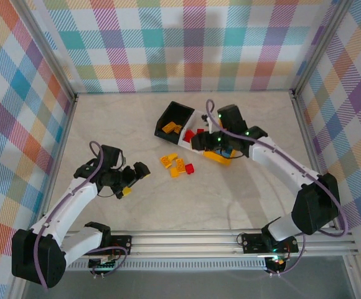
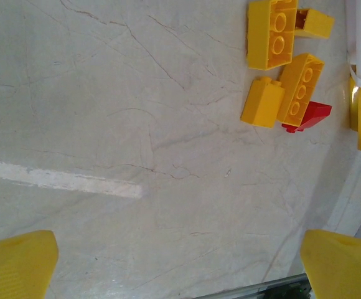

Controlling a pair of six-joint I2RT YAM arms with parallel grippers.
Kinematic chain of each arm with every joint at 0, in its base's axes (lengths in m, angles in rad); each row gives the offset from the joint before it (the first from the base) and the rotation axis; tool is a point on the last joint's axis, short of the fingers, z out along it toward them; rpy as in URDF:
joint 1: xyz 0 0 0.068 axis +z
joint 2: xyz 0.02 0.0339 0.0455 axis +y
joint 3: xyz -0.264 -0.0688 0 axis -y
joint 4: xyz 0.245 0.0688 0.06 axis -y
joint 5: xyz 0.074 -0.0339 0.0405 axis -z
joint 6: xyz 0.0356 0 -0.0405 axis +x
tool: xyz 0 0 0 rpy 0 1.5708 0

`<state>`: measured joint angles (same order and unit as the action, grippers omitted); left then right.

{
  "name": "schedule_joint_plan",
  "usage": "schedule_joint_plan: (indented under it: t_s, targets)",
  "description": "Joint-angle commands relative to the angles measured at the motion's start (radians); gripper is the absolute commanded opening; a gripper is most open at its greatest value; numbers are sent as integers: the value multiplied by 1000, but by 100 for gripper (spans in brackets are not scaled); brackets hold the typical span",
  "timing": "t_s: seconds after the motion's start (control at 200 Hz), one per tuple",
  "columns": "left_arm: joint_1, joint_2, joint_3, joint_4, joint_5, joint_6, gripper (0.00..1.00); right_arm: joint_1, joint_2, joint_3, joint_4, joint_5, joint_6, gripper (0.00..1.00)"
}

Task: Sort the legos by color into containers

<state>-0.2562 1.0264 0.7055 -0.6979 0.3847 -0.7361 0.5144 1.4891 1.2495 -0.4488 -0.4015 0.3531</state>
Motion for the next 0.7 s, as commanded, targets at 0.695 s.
schedule_joint_plan:
  t_s: [0.695]
  targets:
    - [12, 2, 49, -112, -4, 85, 100, -128, 625, 554, -181, 103, 5, 43]
